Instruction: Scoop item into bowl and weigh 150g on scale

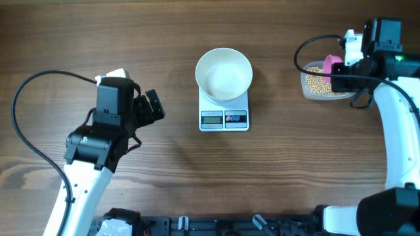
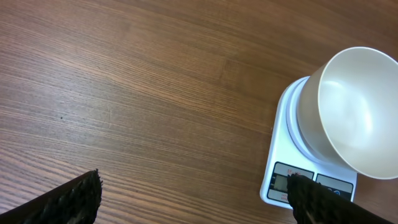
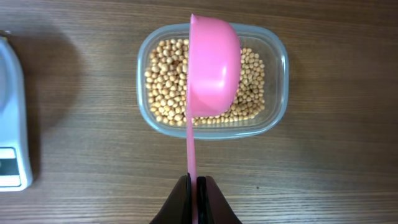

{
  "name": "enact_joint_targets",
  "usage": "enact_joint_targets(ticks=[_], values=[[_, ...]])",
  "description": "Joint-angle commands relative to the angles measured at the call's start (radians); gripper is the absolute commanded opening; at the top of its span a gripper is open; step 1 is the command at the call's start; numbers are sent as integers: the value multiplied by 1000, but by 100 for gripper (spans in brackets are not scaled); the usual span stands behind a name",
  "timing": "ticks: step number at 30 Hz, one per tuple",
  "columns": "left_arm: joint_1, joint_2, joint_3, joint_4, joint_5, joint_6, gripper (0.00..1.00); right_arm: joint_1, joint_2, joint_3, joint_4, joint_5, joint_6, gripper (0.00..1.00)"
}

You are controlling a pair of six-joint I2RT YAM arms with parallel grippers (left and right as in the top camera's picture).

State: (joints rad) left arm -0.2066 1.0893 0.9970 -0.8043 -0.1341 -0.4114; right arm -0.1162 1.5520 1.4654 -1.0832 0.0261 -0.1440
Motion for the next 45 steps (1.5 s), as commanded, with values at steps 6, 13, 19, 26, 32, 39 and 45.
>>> enact_joint_targets(ticks=[6, 13, 19, 26, 32, 39, 45], values=[[7, 5, 16, 3, -16, 15, 100, -1, -131, -3, -29, -29, 34, 4], [7, 5, 16, 3, -16, 15, 100, -1, -151, -3, -39, -227, 42, 4], [7, 5, 16, 3, -16, 15, 100, -1, -151, -3, -82, -349, 42, 4], [7, 5, 16, 3, -16, 15, 100, -1, -151, -3, -96, -349, 39, 4], [7, 5, 16, 3, -16, 15, 100, -1, -151, -3, -97, -349, 40, 4], [7, 5, 16, 3, -16, 15, 100, -1, -151, -3, -124, -349, 39, 4], [7, 5, 16, 3, -16, 15, 100, -1, -151, -3, -148, -349, 39, 4]])
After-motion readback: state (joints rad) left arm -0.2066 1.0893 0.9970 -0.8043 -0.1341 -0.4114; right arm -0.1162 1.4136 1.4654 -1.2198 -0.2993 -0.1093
